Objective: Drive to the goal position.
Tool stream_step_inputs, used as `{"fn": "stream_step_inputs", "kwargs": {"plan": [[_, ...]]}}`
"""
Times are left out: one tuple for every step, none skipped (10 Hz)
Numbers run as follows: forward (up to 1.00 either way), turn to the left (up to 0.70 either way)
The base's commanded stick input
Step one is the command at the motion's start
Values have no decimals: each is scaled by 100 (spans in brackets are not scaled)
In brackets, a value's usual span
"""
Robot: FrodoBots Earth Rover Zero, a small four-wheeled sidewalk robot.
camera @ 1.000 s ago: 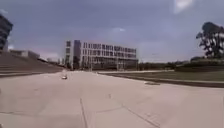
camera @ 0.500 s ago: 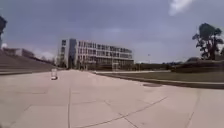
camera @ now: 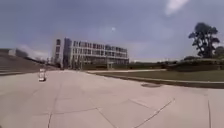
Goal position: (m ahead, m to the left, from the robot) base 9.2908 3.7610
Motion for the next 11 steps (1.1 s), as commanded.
{"fn": "stream_step_inputs", "kwargs": {"plan": [[70, 0], [70, 0], [70, 0], [70, 0], [70, 0], [70, 0], [70, 0], [70, 0], [70, 0], [70, 0], [70, 0]]}}
